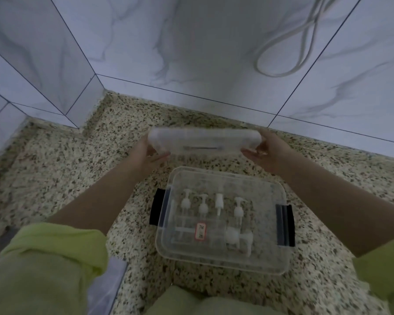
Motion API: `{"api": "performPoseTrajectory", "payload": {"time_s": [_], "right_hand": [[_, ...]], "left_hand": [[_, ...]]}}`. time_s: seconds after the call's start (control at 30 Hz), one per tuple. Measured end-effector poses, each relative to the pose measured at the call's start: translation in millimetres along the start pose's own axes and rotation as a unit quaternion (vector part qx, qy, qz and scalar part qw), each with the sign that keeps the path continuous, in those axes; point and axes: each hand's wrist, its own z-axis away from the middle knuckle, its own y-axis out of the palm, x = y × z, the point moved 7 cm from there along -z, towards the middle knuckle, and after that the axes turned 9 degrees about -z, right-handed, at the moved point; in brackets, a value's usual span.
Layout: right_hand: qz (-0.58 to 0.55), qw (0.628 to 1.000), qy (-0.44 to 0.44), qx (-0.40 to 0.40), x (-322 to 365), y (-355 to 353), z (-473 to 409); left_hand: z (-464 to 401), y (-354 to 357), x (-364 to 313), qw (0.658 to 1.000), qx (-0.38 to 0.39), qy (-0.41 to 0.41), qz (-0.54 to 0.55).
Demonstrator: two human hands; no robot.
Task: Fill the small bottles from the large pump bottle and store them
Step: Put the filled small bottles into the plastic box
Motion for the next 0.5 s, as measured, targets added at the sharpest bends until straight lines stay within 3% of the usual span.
{"api": "performPoseTrajectory", "payload": {"time_s": [0.13,0.23,0.33,0.5], "right_hand": [[0.251,0.957,-0.148,-0.004,7,-16,24],[0.266,0.935,-0.235,-0.006,7,-24,61],[0.267,0.916,-0.298,0.021,0,-34,97],[0.286,0.886,-0.364,0.018,-28,-65,133]], "left_hand": [[27,10,3,0.998,0.014,-0.005,-0.069],[43,11,3,0.992,0.015,0.017,-0.123],[72,15,-6,0.979,-0.033,0.105,-0.17],[124,27,1,0.916,-0.04,0.245,-0.316]]}}
